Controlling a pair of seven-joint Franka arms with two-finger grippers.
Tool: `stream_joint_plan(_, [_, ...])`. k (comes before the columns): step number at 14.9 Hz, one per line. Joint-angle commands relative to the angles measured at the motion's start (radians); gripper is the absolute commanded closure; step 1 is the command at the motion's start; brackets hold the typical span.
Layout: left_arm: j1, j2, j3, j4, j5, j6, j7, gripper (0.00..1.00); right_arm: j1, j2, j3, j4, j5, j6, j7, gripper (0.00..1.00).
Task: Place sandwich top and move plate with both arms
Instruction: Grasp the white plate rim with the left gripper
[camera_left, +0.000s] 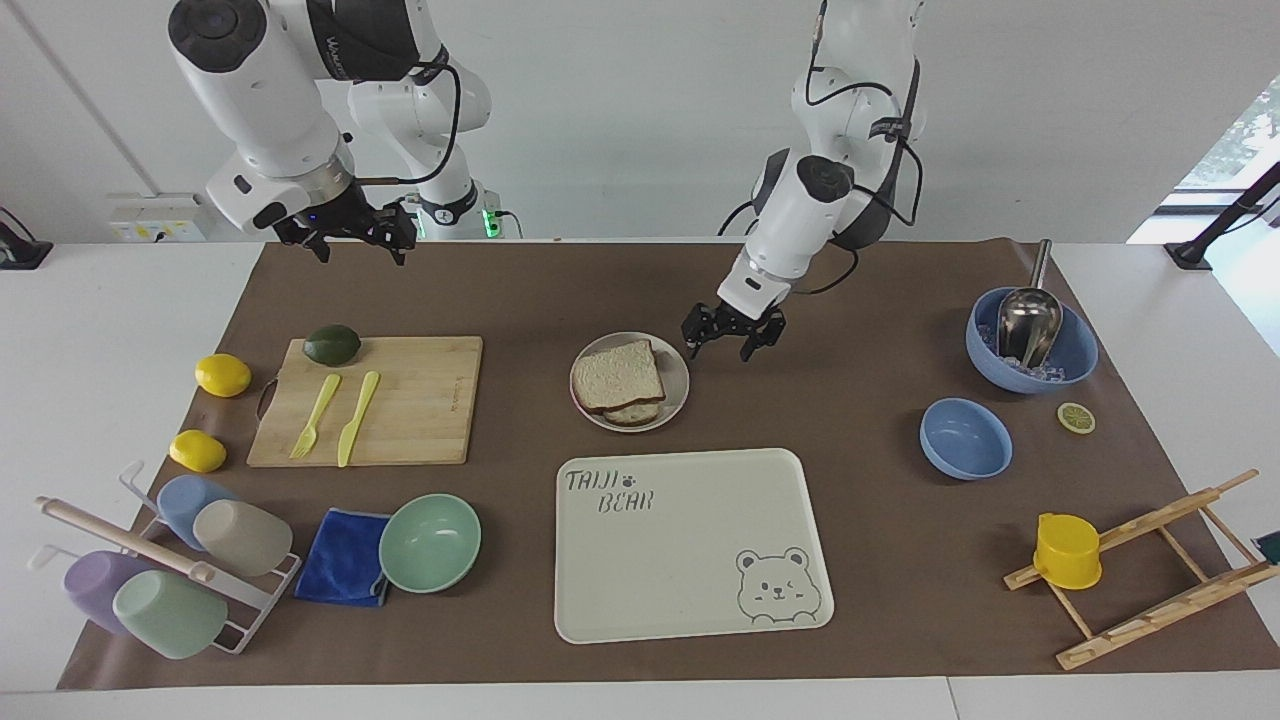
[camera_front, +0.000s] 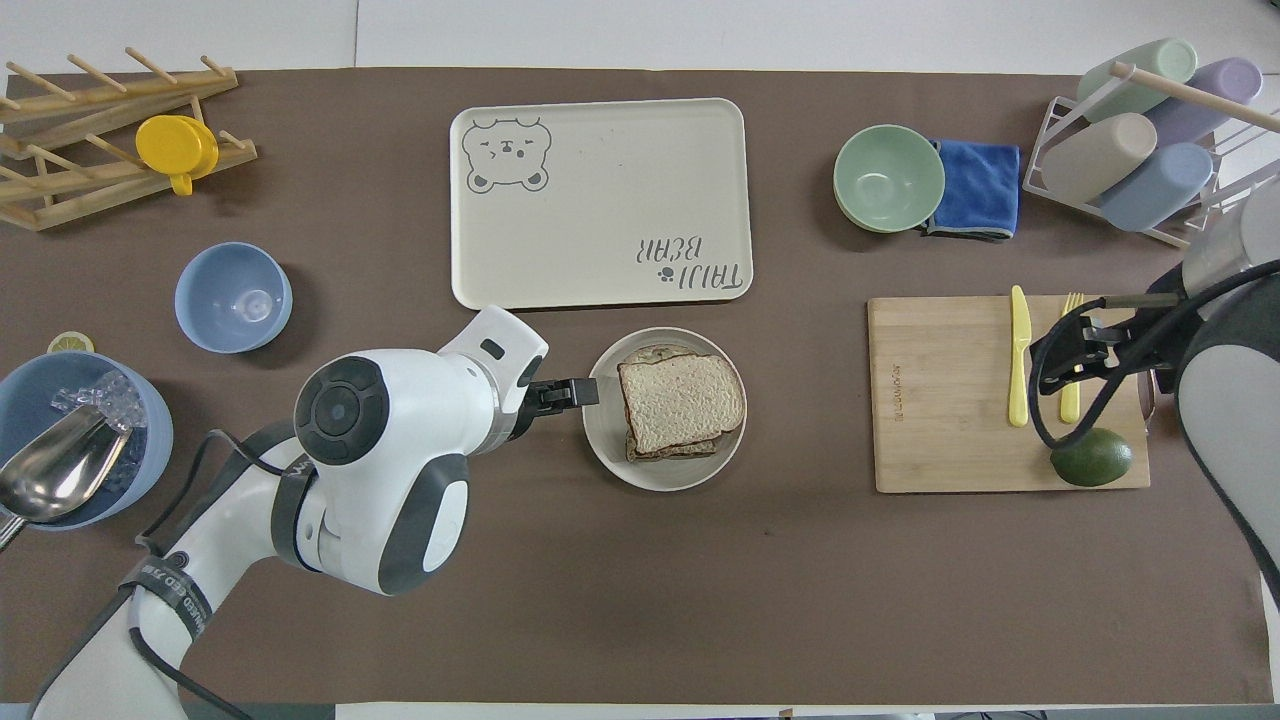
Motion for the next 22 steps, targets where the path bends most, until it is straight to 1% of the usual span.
stream_joint_plan(1, [-0.031, 0.054, 0.017, -0.015, -0.012, 0.076, 0.009, 0.00, 0.014, -0.023, -0.084, -0.020, 0.024, 0.040, -0.163, 0.00])
stream_joint_plan(2, [-0.035, 0.068, 0.017, -0.012, -0.012, 0.079, 0.011, 0.00, 0.011, -0.022, -0.098, -0.026, 0.024, 0.049, -0.167, 0.00])
stream_joint_plan(5, [-0.054, 0.073, 0.016, -0.011, -0.012, 0.076, 0.011, 0.00, 0.005, -0.018, -0.113, -0.031, 0.022, 0.101, -0.173, 0.00])
stream_joint_plan(7, [-0.071, 0.082, 0.016, -0.013, -0.012, 0.078, 0.011, 0.05, 0.000, -0.015, -0.117, -0.023, 0.025, 0.109, -0.165, 0.00])
stream_joint_plan(8, [-0.074, 0.084, 0.017, -0.013, -0.013, 0.076, 0.011, 0.08, -0.001, -0.002, -0.121, -0.014, 0.027, 0.106, -0.165, 0.00])
stream_joint_plan(10, [-0.075, 0.088, 0.016, -0.015, -0.012, 0.078, 0.011, 0.16, -0.020, 0.003, -0.133, 0.009, 0.051, 0.095, -0.168, 0.00])
stream_joint_plan(12, [-0.075, 0.102, 0.016, -0.013, -0.013, 0.081, 0.011, 0.28, -0.036, -0.005, -0.133, -0.002, 0.053, 0.098, -0.165, 0.00])
stream_joint_plan(15, [-0.088, 0.107, 0.016, -0.012, -0.013, 0.083, 0.011, 0.51, -0.037, -0.008, -0.133, -0.006, 0.053, 0.094, -0.167, 0.00])
stream_joint_plan(16, [-0.089, 0.108, 0.016, -0.010, -0.013, 0.082, 0.011, 0.57, -0.037, -0.008, -0.135, -0.005, 0.051, 0.095, -0.164, 0.00])
stream_joint_plan(17, [-0.089, 0.108, 0.014, -0.007, -0.013, 0.079, 0.009, 0.68, -0.035, -0.008, -0.133, -0.006, 0.051, 0.095, -0.165, 0.00])
stream_joint_plan(19, [-0.089, 0.108, 0.014, -0.005, -0.015, 0.076, 0.008, 0.95, -0.032, -0.008, -0.133, -0.006, 0.051, 0.095, -0.165, 0.00])
stream_joint_plan(20, [-0.094, 0.108, 0.014, -0.005, -0.015, 0.075, 0.008, 1.00, -0.032, -0.008, -0.133, -0.006, 0.051, 0.095, -0.165, 0.00])
stream_joint_plan(22, [-0.097, 0.108, 0.014, -0.005, -0.042, 0.075, 0.008, 1.00, -0.033, -0.008, -0.133, -0.005, 0.051, 0.095, -0.165, 0.00])
